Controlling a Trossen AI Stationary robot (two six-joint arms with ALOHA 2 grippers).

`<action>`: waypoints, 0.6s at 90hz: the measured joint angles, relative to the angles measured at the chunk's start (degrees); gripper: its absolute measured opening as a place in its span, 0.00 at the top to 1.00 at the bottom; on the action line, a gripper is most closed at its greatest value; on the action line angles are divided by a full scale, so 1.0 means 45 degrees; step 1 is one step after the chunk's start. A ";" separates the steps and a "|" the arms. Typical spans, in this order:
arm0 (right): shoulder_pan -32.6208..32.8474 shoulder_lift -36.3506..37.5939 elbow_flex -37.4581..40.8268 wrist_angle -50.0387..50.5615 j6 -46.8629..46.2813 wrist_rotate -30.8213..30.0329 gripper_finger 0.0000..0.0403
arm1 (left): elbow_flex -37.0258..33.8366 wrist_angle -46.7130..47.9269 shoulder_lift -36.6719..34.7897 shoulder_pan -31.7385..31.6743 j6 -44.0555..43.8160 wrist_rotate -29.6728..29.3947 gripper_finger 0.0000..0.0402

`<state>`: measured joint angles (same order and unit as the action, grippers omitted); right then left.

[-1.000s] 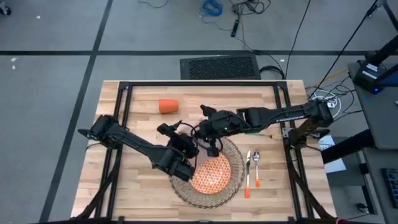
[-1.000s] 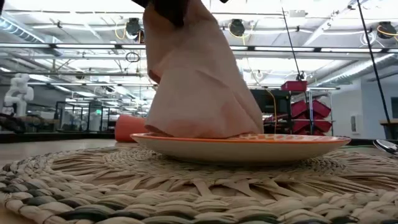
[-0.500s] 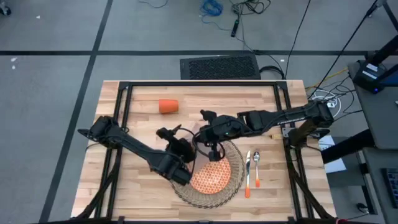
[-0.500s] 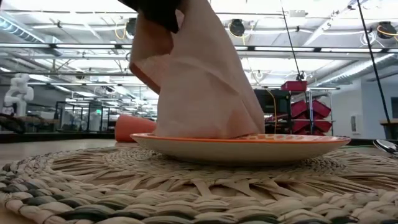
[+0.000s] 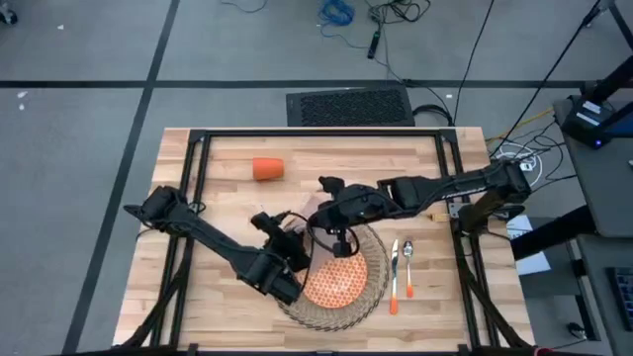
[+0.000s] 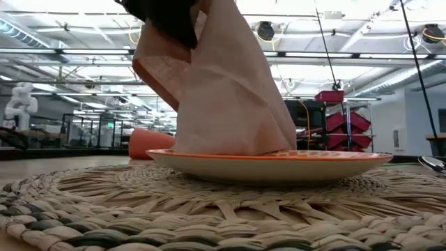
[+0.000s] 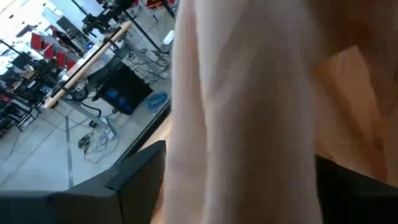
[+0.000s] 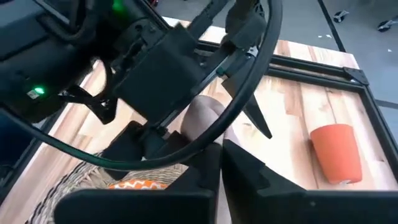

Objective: Set table place
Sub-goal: Fold the white napkin

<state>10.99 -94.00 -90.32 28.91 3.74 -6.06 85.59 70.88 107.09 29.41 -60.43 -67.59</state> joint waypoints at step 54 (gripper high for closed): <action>0.0087 0.0000 -0.0010 -0.0294 0.0794 0.0041 1.00 | -0.4277 -0.5934 -0.2443 0.1078 0.0076 -0.0501 0.32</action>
<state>11.38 -94.00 -90.37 27.58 7.32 -5.88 66.34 44.18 96.09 34.26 -60.09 -69.84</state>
